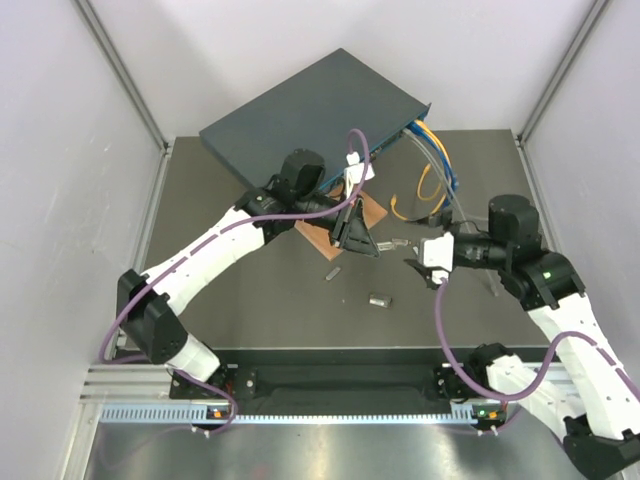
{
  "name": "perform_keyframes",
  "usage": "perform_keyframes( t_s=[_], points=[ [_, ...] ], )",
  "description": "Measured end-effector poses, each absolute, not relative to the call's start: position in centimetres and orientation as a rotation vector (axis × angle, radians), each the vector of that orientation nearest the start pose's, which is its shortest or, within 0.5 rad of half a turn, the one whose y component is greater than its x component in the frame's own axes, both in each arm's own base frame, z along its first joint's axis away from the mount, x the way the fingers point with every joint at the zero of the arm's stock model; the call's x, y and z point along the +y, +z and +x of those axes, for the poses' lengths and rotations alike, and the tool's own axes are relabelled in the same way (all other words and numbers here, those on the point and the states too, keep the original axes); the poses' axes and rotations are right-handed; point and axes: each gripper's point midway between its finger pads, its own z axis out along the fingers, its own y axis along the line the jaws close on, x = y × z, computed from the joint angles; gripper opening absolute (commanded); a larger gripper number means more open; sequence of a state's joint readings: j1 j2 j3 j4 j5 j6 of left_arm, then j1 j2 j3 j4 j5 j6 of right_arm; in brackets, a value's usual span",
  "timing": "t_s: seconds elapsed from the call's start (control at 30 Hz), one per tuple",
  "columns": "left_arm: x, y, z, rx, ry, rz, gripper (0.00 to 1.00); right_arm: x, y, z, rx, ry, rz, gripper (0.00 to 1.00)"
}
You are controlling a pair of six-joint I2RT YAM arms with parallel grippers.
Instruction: Insert the plug into the switch port
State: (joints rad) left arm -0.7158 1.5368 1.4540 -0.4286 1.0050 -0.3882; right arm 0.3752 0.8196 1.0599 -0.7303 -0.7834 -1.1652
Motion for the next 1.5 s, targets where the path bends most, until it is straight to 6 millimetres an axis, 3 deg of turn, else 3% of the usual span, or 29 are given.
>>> perform_keyframes(
  t_s=[0.2, 0.47, 0.57, 0.63, 0.67, 0.73, 0.77, 0.87, 0.9, 1.03, 1.17, 1.27, 1.4, 1.5],
  points=[
    [-37.0, 30.9, 18.0, 2.036, -1.750, 1.000, 0.00, 20.5, 29.5, 19.4, 0.997, 0.376, -1.666, 0.43],
    [-37.1, 31.1, 17.9, 2.043, -1.773, 0.985, 0.00, 21.6, 29.2, 19.2, 1.006, 0.384, -1.683, 0.33],
    [-37.1, 31.1, 17.9, 2.050, -1.778, 0.982, 0.00, 21.7, 29.2, 19.5, 1.012, 0.369, -1.681, 0.20],
    [-37.2, 30.8, 17.9, 2.062, -1.784, 0.978, 0.00, 21.6, 29.2, 19.8, 1.017, 0.350, -1.679, 0.06],
    [-37.2, 30.8, 17.9, 2.065, -1.786, 0.977, 0.07, 21.6, 29.1, 19.8, 1.019, 0.343, -1.681, 0.00],
    [-37.2, 30.7, 17.9, 2.068, -1.787, 0.976, 0.21, 21.5, 29.1, 19.9, 1.027, 0.333, -1.682, 0.00],
    [-37.2, 30.7, 18.0, 2.067, -1.783, 0.976, 0.36, 21.5, 29.1, 20.0, 1.029, 0.327, -1.681, 0.00],
    [-37.1, 30.7, 18.5, 2.054, -1.766, 0.974, 0.52, 21.5, 28.9, 20.1, 1.046, 0.320, -1.680, 0.00],
    [-36.9, 30.9, 18.8, 2.047, -1.755, 0.971, 0.65, 21.4, 28.8, 20.2, 1.060, 0.319, -1.675, 0.00],
    [-35.9, 34.0, 22.0, 1.944, -1.657, 0.935, 0.83, 21.0, 28.2, 20.5, 1.138, 0.322, -1.630, 0.00],
    [-33.0, 39.5, 27.1, 1.770, -1.500, 0.831, 0.98, 20.3, 26.6, 20.9, 1.291, 0.372, -1.539, 0.00],
    [-29.4, 42.5, 29.7, 1.695, -1.375, 0.709, 0.99, 19.3, 26.3, 22.4, 1.418, 0.393, -1.425, 0.00],
    [-22.6, 46.5, 32.5, 1.611, -1.232, 0.468, 0.99, 18.0, 25.9, 24.7, 1.560, 0.415, -1.278, 0.00],
    [-14.7, 47.1, 33.6, 1.556, -1.156, 0.161, 0.99, 17.0, 25.5, 26.8, 1.667, 0.436, -1.174, 0.00]
  ],
)
